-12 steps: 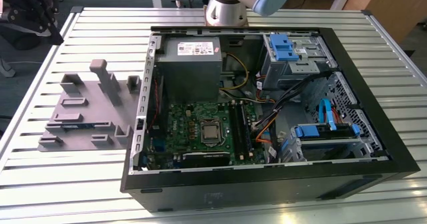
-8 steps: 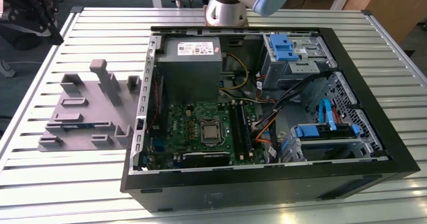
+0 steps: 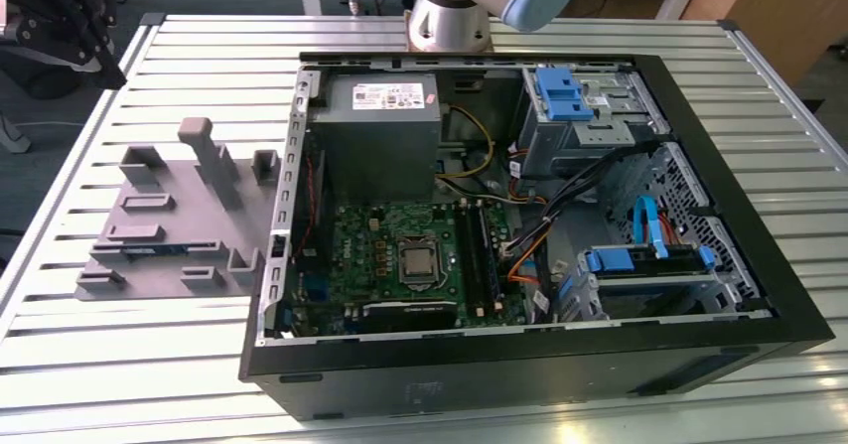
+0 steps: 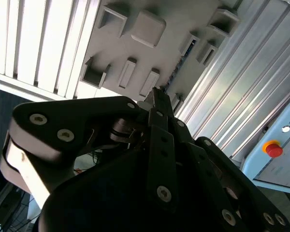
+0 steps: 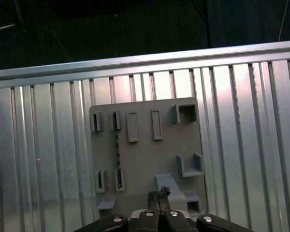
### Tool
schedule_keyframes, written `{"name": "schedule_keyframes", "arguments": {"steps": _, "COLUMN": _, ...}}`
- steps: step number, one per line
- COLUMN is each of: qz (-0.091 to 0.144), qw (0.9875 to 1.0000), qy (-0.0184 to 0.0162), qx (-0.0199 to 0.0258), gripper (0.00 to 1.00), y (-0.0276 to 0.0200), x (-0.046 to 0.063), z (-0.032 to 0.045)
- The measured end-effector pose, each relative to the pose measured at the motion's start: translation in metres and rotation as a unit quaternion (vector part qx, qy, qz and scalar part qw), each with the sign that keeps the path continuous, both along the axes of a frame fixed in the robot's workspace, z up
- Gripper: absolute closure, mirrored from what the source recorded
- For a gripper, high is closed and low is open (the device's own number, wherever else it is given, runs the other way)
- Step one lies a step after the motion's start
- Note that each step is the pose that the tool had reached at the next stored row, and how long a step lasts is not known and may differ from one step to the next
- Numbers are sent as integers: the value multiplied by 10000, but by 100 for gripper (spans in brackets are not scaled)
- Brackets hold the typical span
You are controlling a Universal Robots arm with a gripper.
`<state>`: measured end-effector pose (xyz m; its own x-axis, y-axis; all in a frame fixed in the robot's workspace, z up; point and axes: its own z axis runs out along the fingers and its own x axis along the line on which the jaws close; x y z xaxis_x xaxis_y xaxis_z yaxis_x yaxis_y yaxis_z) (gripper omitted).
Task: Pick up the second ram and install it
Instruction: 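Pick up the second ram and move it above second insertion slot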
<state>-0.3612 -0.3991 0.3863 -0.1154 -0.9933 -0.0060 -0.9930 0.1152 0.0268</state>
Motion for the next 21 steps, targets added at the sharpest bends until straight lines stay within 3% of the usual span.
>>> {"name": "schedule_keyframes", "arguments": {"steps": 9, "qz": 0, "qw": 10000, "qy": 0, "qx": 0, "gripper": 89, "y": -3, "x": -66, "z": 0}}
{"name": "schedule_keyframes", "arguments": {"steps": 21, "qz": 0, "qw": 10000, "qy": 0, "qx": 0, "gripper": 89, "y": -61, "x": -118, "z": -17}}
